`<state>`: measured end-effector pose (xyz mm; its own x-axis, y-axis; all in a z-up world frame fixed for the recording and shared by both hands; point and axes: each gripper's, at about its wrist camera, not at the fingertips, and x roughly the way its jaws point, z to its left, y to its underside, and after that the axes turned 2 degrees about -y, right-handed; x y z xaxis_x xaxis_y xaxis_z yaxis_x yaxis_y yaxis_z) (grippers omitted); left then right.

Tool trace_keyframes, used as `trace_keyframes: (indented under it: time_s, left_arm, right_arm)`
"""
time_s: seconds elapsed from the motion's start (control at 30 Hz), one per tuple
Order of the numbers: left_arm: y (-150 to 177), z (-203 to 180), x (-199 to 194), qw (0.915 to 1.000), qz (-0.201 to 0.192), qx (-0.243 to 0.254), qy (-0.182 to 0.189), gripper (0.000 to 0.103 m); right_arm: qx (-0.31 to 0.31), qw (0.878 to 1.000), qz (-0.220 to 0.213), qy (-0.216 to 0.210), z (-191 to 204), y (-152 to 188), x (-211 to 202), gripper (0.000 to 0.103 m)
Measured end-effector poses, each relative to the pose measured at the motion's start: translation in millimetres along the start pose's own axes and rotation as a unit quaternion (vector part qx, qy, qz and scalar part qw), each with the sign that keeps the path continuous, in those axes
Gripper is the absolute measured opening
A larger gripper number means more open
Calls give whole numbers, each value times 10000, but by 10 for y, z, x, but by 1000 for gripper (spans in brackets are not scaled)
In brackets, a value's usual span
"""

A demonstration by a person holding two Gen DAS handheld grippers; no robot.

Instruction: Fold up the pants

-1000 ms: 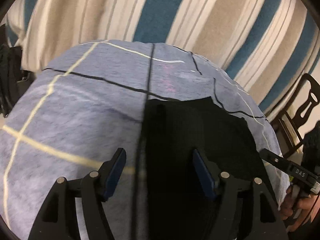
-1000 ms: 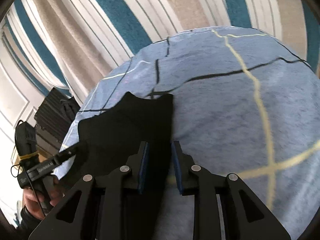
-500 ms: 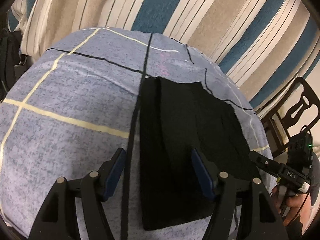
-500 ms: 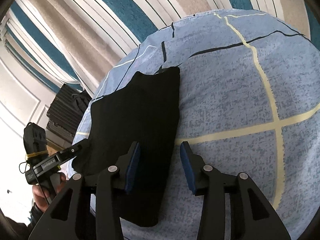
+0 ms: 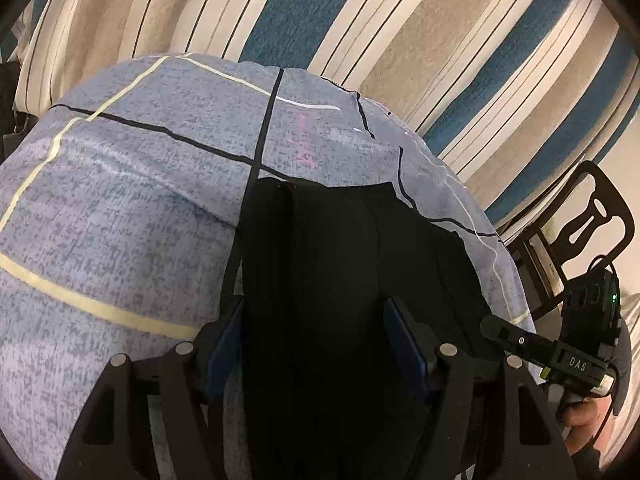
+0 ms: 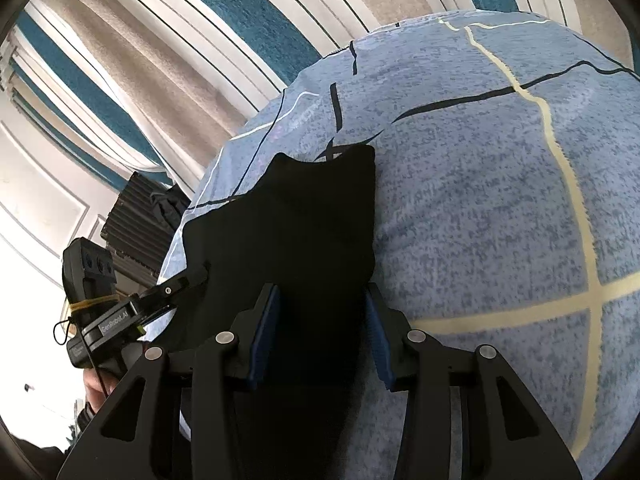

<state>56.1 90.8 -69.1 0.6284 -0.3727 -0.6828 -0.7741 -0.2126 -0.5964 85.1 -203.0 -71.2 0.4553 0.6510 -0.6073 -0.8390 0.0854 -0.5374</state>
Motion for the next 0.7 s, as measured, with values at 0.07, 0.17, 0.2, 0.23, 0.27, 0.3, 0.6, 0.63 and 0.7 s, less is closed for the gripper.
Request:
trace_keyframes:
  time_s: [0.07, 0.17, 0.2, 0.23, 0.27, 0.3, 0.6, 0.63, 0.7]
  left_arm:
    - [34, -9, -30, 10000, 27, 15, 14, 70]
    - [110, 22, -98, 10000, 27, 6, 76, 68]
    - [141, 39, -119, 10000, 18, -11, 81, 67]
    - [160, 56, -129, 9999, 12, -26, 101, 67]
    - [171, 65, -132, 9999, 1, -33, 119, 67]
    - [161, 62, -120, 9999, 14, -33, 106, 67]
    - [4, -23, -49, 9999, 69, -12, -108, 54]
    - [15, -38, -66, 9999, 52, 34, -129, 52]
    - [22, -44, -88, 9999, 44, 60, -134, 47]
  right_arm:
    - [-13, 10000, 14, -38, 28, 9, -9, 45]
    - [-69, 9999, 93, -105, 54, 62, -32, 45]
    - [-105, 9998, 111, -127, 59, 95, -47, 45]
    - [-111, 9998, 115, -148, 55, 121, -61, 45]
    - [-110, 9997, 117, -167, 46, 134, -68, 45]
    - [-118, 9997, 111, -178, 44, 143, -71, 45]
    - [-18, 10000, 70, -66, 84, 60, -4, 32]
    - [-29, 10000, 53, -47, 82, 65, -23, 30]
    - [-36, 10000, 33, -37, 78, 74, -57, 23]
